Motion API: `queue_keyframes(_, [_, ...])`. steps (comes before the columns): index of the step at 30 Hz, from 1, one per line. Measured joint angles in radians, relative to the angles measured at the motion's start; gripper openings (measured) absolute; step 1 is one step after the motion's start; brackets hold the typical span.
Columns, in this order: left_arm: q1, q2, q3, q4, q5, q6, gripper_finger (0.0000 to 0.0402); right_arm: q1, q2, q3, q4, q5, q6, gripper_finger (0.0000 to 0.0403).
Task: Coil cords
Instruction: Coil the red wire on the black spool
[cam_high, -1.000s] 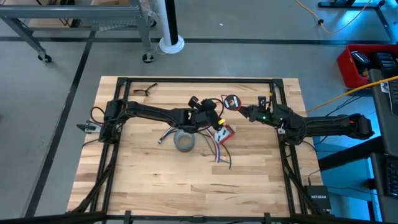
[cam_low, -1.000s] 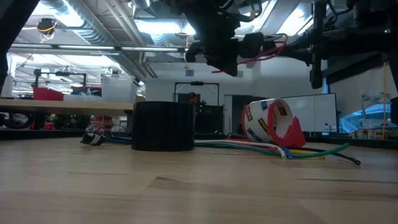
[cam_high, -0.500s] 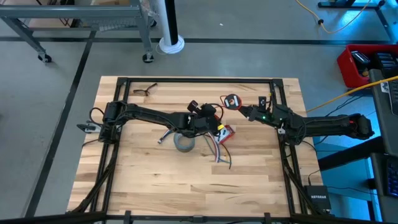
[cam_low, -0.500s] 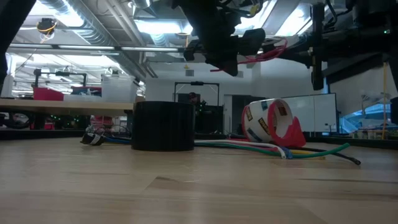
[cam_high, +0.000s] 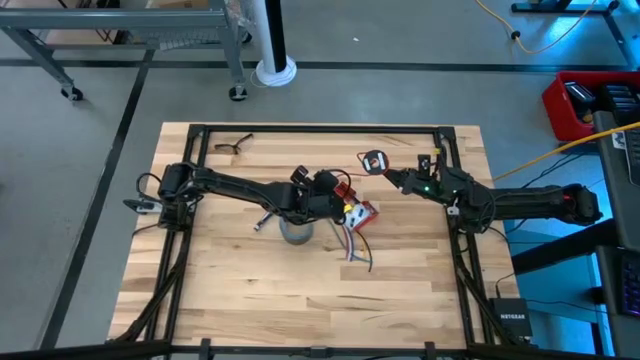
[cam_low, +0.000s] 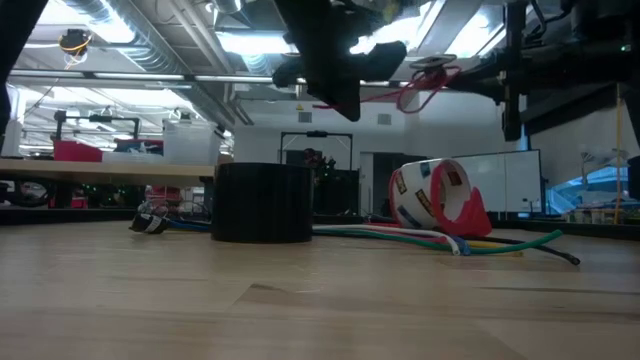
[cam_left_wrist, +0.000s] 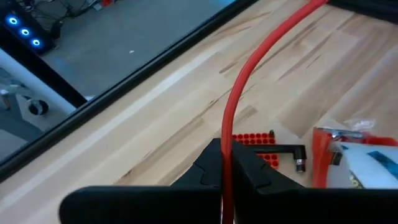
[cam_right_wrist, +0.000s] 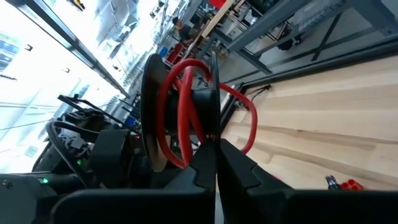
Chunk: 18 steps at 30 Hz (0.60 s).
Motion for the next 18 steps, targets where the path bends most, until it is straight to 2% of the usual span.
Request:
queue_keyframes(10, [-0.021,-0.014,0.000,-0.044,0.010,-0.005,0.0000,0.000,-0.018,0.000,-0.005,0.024,-0.007,0.0003])
queue_keyframes(18, [-0.063,-0.014,0.000,-0.122,0.018,-0.089,0.0000,0.000,-0.037,0.000,-0.031,0.062,-0.011,0.0003])
